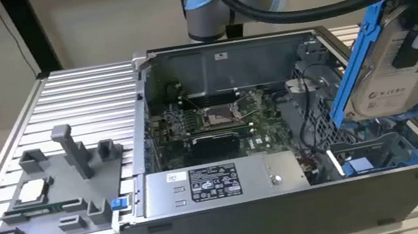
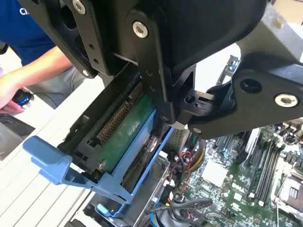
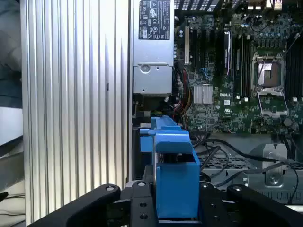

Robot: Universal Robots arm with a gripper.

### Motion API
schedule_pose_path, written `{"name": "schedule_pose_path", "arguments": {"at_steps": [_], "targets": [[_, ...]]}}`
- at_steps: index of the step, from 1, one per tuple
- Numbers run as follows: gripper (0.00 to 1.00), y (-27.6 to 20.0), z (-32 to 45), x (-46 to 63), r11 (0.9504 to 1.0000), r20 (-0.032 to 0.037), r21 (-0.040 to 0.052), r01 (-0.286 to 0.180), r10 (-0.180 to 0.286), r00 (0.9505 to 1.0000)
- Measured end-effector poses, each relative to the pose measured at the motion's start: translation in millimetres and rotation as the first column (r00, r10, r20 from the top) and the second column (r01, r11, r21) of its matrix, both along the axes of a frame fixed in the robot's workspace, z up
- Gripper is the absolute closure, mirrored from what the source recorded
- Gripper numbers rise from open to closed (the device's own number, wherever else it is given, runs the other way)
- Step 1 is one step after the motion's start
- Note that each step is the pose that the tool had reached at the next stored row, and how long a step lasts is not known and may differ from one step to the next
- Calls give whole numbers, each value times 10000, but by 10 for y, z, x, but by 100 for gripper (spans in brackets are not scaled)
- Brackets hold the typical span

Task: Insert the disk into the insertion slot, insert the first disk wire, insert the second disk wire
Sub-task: 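Insert the disk into the insertion slot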

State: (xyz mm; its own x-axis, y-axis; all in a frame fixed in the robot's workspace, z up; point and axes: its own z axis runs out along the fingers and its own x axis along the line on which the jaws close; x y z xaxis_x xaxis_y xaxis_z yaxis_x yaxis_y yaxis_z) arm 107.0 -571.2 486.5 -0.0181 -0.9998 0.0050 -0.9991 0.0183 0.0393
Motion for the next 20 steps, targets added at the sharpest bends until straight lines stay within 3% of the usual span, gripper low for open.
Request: {"name": "schedule_pose_path", "arguments": {"at_steps": [14, 20], "targets": [[100, -1, -7, 0, 10000, 0, 5, -6, 6, 10000], [100, -32, -93, 16, 9999, 0, 124, -6, 6, 10000]]}}
